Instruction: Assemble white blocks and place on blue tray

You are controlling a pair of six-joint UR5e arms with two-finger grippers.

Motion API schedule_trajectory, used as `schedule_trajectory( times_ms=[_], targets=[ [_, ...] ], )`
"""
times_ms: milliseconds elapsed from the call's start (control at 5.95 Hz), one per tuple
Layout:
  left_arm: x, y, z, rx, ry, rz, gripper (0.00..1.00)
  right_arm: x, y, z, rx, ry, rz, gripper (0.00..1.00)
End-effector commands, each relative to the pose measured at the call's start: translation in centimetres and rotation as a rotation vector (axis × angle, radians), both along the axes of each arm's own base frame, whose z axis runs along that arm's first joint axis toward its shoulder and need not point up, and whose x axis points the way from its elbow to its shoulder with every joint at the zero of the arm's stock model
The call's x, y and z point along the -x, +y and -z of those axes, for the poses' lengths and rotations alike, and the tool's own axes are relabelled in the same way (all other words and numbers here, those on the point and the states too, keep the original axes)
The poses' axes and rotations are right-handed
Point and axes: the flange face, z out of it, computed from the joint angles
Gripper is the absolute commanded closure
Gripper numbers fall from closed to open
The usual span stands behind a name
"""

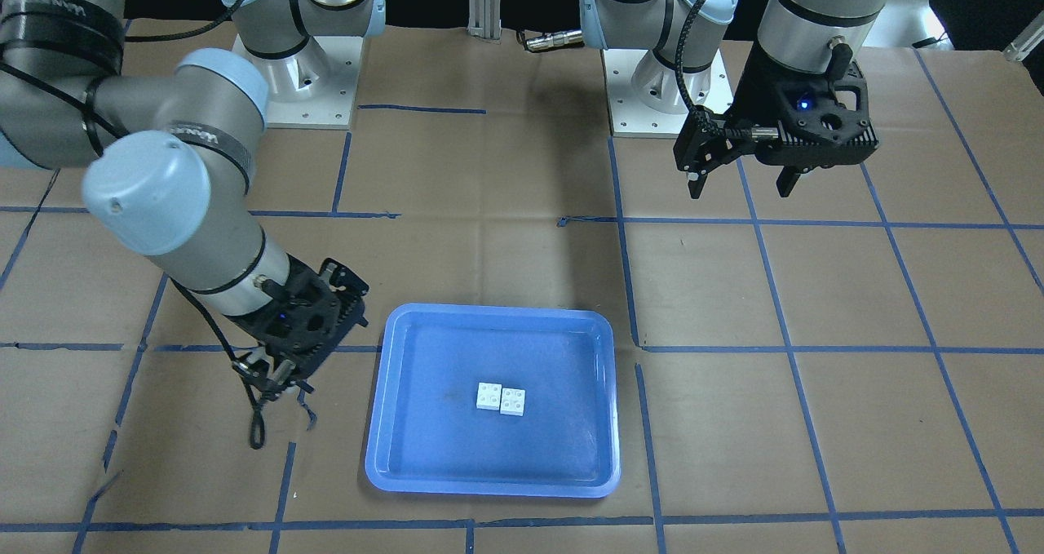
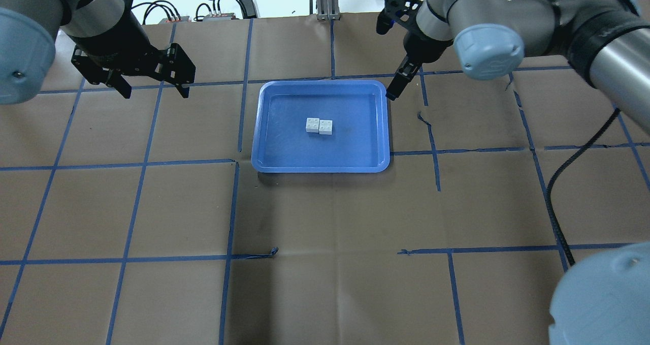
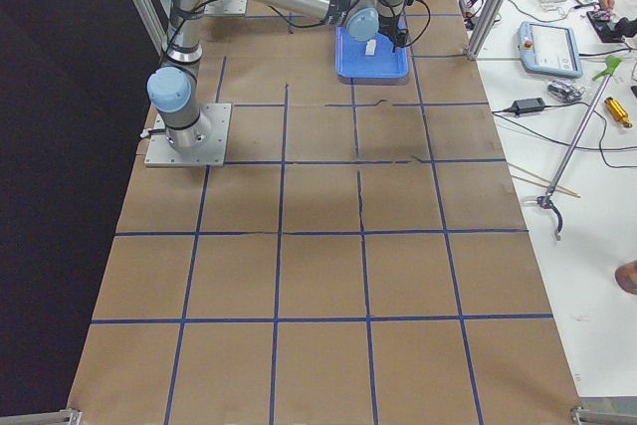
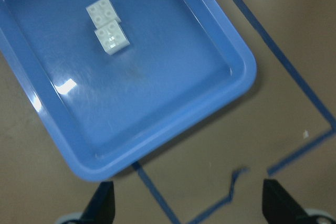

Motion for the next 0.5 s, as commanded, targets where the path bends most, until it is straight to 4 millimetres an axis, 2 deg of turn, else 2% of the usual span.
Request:
schedule_trajectory(
  times_ms=[0,336],
  targets=[
    [0.0,0.0,0.1,-0.001,0.000,0.000,0.01,5.4,4.2,-6.4,-0.094,0.177,0.375,0.00],
    [0.0,0.0,0.1,-0.001,0.000,0.000,0.01,4.9,9.1,-12.1,-0.098,0.193,0.690,0.00]
  ],
)
